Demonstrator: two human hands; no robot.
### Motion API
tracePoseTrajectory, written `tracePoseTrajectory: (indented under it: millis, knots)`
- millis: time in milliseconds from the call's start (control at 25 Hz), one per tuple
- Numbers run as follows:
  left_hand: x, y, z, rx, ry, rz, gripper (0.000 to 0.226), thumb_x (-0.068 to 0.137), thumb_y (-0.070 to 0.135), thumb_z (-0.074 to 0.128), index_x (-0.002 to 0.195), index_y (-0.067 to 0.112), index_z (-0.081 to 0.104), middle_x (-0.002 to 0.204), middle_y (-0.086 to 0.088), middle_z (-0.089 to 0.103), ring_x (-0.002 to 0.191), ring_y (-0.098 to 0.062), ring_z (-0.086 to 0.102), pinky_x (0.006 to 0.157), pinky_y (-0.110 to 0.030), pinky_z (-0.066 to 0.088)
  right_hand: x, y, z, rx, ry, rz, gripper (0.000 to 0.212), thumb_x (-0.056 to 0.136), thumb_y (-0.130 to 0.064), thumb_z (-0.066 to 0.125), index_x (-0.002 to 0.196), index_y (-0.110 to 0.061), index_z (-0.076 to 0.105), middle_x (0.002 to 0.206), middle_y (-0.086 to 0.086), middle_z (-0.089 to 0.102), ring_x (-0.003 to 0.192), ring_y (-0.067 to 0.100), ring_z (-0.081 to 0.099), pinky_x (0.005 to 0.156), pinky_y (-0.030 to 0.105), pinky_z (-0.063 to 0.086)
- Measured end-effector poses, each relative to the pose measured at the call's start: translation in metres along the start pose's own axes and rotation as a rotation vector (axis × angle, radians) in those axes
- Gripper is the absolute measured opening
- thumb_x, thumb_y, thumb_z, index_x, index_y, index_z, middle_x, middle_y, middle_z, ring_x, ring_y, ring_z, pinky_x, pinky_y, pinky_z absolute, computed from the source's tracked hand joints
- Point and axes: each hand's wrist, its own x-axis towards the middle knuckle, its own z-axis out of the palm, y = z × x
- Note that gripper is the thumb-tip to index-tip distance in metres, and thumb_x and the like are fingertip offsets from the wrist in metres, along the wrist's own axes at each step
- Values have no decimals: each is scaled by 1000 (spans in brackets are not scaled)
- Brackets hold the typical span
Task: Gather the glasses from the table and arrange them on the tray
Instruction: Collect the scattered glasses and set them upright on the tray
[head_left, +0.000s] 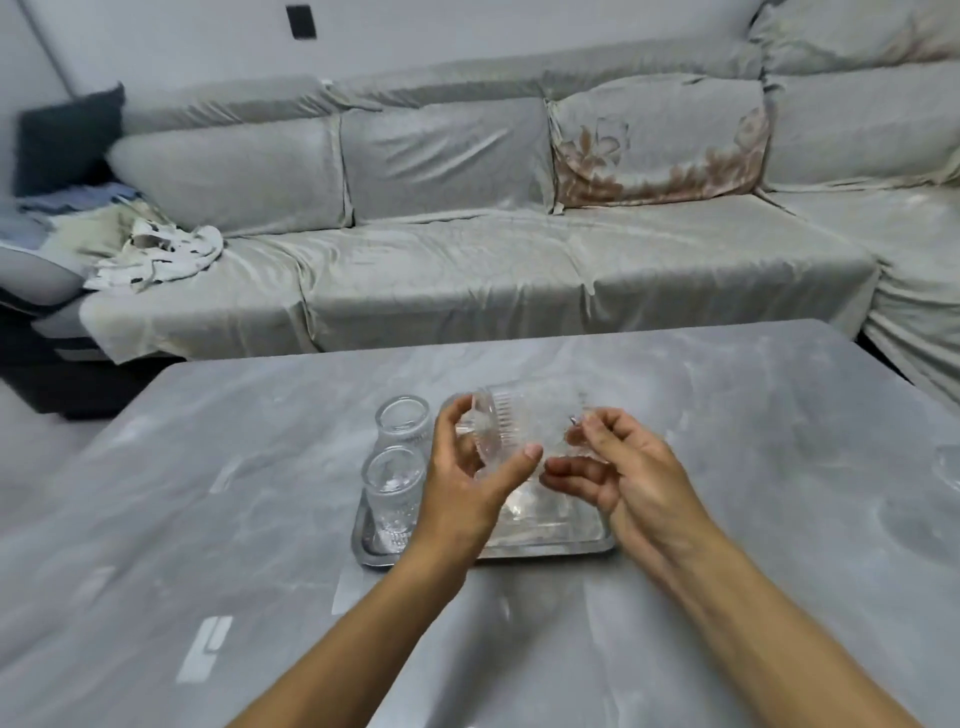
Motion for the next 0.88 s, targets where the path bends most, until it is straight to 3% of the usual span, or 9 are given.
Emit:
tracePoseTrajectory:
  millis: [80,160,240,320,360,440,560,680,880]
  knots:
    - [-3,9,-22,47,80,43,65,65,29,86,118,33,49,108,2,69,97,-12,69,79,-23,56,-6,16,18,133,-2,169,6,93,-10,55,96,-6,57,76,8,66,57,26,68,54,37,60]
    - [-3,15,-38,178,125,78,63,62,29,88,112,32,50,104,11,65,93,-7,67,79,-23,55,-4,25,27,-79,38,195,21,90,-10,61,110,-6,54,85,10,66,58,24,68,54,40,61]
    - [-1,19,-47,349,132,135,66,58,35,86,111,36,48,104,14,63,93,-5,65,79,-26,55,-2,30,28,-712,72,-43,54,82,-15,71,128,-20,45,105,0,62,78,17,67,71,39,60]
    - [-1,21,-47,508,135,191,68,54,39,83,112,39,47,106,14,64,95,-4,63,80,-27,53,-5,40,35,-1203,-47,-390,77,68,-25,78,135,-29,41,118,-18,51,101,2,51,92,14,42]
    - [-1,20,-45,555,130,209,69,53,39,82,113,39,48,108,15,64,96,-4,62,81,-28,53,-6,47,39,-1261,-86,-465,78,62,-30,79,132,-29,44,115,-23,50,101,-6,44,91,4,33]
    - [-4,15,-48,569,61,205,74,55,42,83,122,40,49,112,15,63,101,-1,59,85,-25,52,-5,61,40,-1217,-50,-463,73,56,-38,79,122,-30,50,103,-29,55,93,-4,50,82,4,37]
    - [-11,-3,-76,432,62,165,65,68,53,73,127,46,47,111,19,63,103,0,59,80,-15,50,2,81,31,-1145,79,-309,71,56,-45,83,118,-30,51,103,-11,66,89,12,61,78,31,52]
    - [-16,-34,-111,423,323,64,50,76,34,68,121,42,49,114,14,60,106,-8,58,79,-21,45,7,97,21,-1193,152,-260,77,55,-47,85,120,-25,51,102,-1,67,87,17,61,78,36,51]
    - [-12,-75,-125,531,185,-114,62,71,16,75,127,28,51,112,11,65,106,-14,62,85,-27,49,17,114,20,-1245,149,-311,80,59,-39,85,128,-18,49,114,2,64,102,24,58,87,39,48]
